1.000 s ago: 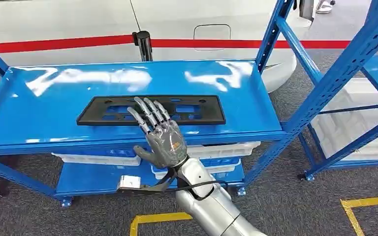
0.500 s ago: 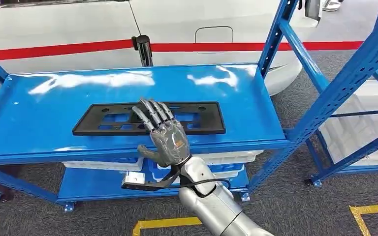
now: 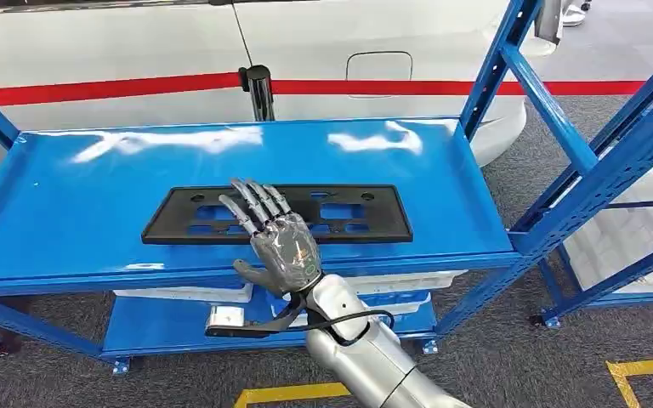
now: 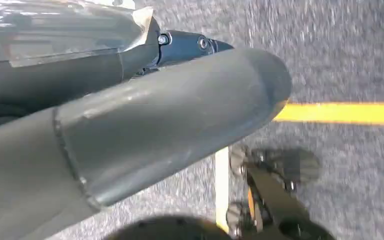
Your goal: Take the parts from the cabinet and place them on the table.
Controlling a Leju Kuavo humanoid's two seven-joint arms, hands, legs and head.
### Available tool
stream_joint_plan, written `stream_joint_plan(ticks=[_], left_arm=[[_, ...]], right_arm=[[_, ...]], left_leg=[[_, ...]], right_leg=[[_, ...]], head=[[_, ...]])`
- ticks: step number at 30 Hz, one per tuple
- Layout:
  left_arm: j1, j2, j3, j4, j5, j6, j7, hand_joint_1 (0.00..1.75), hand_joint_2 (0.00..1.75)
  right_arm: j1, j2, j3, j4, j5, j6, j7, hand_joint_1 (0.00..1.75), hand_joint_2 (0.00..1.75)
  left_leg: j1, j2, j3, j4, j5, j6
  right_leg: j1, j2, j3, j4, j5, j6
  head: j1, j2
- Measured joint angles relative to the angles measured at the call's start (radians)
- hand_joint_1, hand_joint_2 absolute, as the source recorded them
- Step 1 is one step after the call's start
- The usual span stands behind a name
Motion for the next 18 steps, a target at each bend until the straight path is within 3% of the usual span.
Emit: stream_joint_plan(ticks=[7, 10, 11, 14, 18], left_arm=[[0.0, -0.002, -0.007, 0.0, 0.0, 0.001, 0.005, 0.0, 0.0], [0.0, -0.002, -0.007, 0.0, 0.001, 0.01, 0.014, 0.0, 0.0], [0.0, -0.002, -0.007, 0.0, 0.002, 0.013, 0.016, 0.0, 0.0], [0.0, -0.002, -0.007, 0.0, 0.014, 0.015, 0.012, 0.0, 0.0], [-0.001, -0.001, -0.007, 0.0, 0.011, 0.01, 0.01, 0.0, 0.0]], right_arm=[[-0.007, 0.001, 0.015, 0.025, 0.0, 0.005, 0.003, 0.0, 1.75], [-0.018, 0.003, 0.021, 0.044, 0.003, 0.024, 0.011, 0.0, 1.75], [-0.025, 0.005, 0.024, 0.058, 0.018, 0.031, 0.032, 0.0, 1.75], [-0.053, 0.013, 0.028, 0.109, 0.065, 0.039, 0.098, 0.0, 1.75], [-0.075, 0.009, 0.025, 0.158, 0.074, 0.035, 0.14, 0.0, 1.75]], left_leg=[[-0.005, 0.0, 0.0, 0.0, -0.002, 0.01], [-0.006, 0.0, 0.0, 0.0, -0.002, 0.011], [-0.006, 0.0, 0.0, 0.001, -0.002, 0.012], [-0.006, 0.0, 0.0, 0.001, -0.001, 0.014], [-0.004, 0.0, 0.001, 0.001, -0.001, 0.014]], right_leg=[[-0.005, 0.0, 0.003, -0.007, 0.002, 0.003], [-0.006, 0.0, 0.003, -0.007, 0.002, 0.011], [-0.007, 0.0, 0.003, -0.007, 0.002, 0.019], [-0.008, 0.0, 0.001, -0.008, 0.002, 0.019], [-0.008, 0.0, 0.001, -0.007, 0.002, 0.019]], head=[[0.0, 0.0], [0.0, 0.0], [0.0, 0.0], [0.0, 0.0], [0.0, 0.0]])
